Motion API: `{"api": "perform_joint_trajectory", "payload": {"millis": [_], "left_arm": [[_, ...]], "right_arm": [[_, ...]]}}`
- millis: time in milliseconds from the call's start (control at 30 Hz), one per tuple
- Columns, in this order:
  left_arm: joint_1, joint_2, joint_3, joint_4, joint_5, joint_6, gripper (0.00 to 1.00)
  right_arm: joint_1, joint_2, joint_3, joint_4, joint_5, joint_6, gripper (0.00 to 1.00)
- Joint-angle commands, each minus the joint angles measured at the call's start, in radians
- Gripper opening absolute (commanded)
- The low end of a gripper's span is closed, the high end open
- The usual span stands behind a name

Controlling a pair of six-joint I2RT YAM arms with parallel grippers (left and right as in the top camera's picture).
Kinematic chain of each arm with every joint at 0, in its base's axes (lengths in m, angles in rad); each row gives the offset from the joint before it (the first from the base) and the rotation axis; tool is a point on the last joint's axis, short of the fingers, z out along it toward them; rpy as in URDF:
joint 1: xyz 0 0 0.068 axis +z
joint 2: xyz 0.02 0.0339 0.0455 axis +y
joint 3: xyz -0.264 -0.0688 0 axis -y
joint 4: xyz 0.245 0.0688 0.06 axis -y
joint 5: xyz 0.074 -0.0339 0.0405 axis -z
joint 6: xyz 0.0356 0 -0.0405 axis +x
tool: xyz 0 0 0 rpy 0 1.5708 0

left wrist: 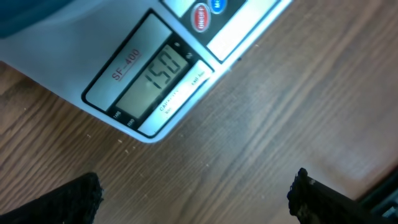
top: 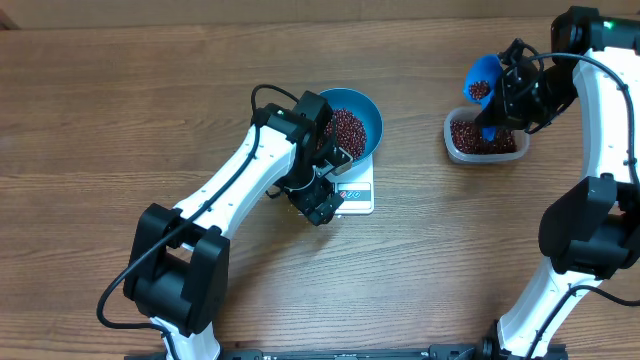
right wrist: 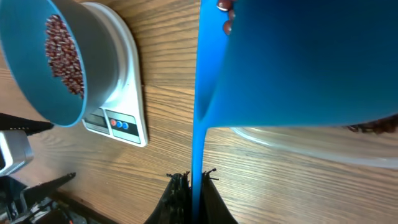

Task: Scoop item into bowl and weigh 150g on scale
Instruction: 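Hold the left gripper above the scale reading 150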

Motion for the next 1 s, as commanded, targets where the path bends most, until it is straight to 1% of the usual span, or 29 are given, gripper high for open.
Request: {"api": "perform_joint_trajectory", "payload": {"millis": [0,167,333,467,633,733,833,967], "left_arm": [[-0.002,-0.018,-0.034,0.021,-0.019,-0.037,1.0],[0.0,-0.121,-0.061,0.046,-0.022,-0.047,1.0],[-0.001,-0.238,-0.156,0.13,-0.022,-0.063,1.0],[-0.001,-0.246,-0.248,0.219,-0.023,-0.111,1.0],[-0.002,-0.24,-0.309,0.288,-0.023,-0.132,1.0],[-0.009,-0.239,-0.32,0.325,-0.032,-0.063,1.0],[-0.009,-0.236,-0.32,0.35,-0.021,-0.022,1.0],[-0.009,-0.208,-0.32,0.36,-0.019,-0.01,1.0]], "right_arm": [[0.0,-0.047,0.027,0.002,0.021,0.008,0.04],[0.0,-0.047,0.027,0.002,0.021,0.008,0.04],[0.0,-0.047,0.027,0.002,0.021,0.008,0.04],[0.002,-0.047,0.027,0.002,0.021,0.008,0.04],[0.002,-0.047,0.027,0.01,0.021,0.008,0.04],[0.002,-0.047,0.027,0.021,0.021,0.008,0.04],[0.002,-0.047,0.027,0.028,0.021,0.008,0.04],[0.002,-0.046,0.018,0.028,0.021,0.007,0.04]]}}
